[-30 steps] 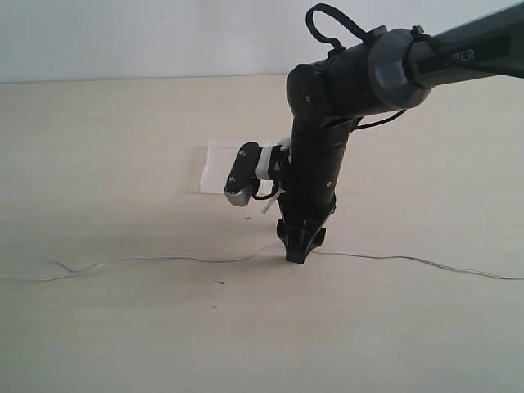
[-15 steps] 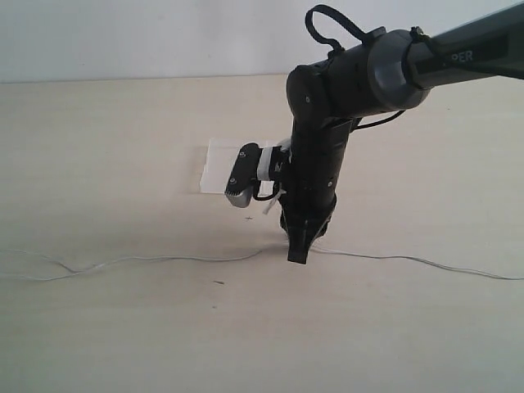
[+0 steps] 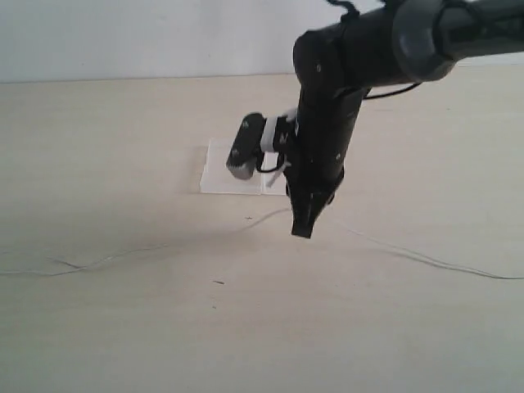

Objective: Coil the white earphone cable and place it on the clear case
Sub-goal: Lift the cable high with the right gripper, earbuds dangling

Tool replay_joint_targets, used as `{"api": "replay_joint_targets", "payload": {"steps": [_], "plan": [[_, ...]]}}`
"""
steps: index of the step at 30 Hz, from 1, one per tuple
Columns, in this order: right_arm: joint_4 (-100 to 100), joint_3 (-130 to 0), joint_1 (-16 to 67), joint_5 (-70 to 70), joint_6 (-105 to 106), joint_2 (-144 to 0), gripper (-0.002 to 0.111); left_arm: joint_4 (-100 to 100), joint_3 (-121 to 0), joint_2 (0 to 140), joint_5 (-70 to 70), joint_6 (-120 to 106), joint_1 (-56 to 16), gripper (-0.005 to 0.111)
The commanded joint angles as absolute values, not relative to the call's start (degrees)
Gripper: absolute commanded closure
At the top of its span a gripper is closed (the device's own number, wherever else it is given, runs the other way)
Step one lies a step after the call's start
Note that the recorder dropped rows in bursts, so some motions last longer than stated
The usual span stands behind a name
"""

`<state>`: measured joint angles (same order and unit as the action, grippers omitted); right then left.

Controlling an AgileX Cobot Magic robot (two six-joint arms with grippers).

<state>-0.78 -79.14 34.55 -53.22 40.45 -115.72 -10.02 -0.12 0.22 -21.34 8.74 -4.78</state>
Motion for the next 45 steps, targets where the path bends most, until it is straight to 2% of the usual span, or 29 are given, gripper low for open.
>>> {"api": "replay_joint_targets", "payload": {"steps": [1,18,45], "plan": [[0.57,-81.54,34.67,-53.65,38.26,-108.85,0.108,-9.92,0.0,0.0,-21.08,9.01,-5.18,0.029],[3.83,-90.28,34.67,-53.39,32.44,-93.46,0.108,-9.92,0.0,0.0,-21.08,9.01,-5.18,0.029],[3.94,-102.2,34.67,-53.89,27.85,-85.27,0.108,-9.92,0.0,0.0,-21.08,9.01,-5.18,0.029]]}}
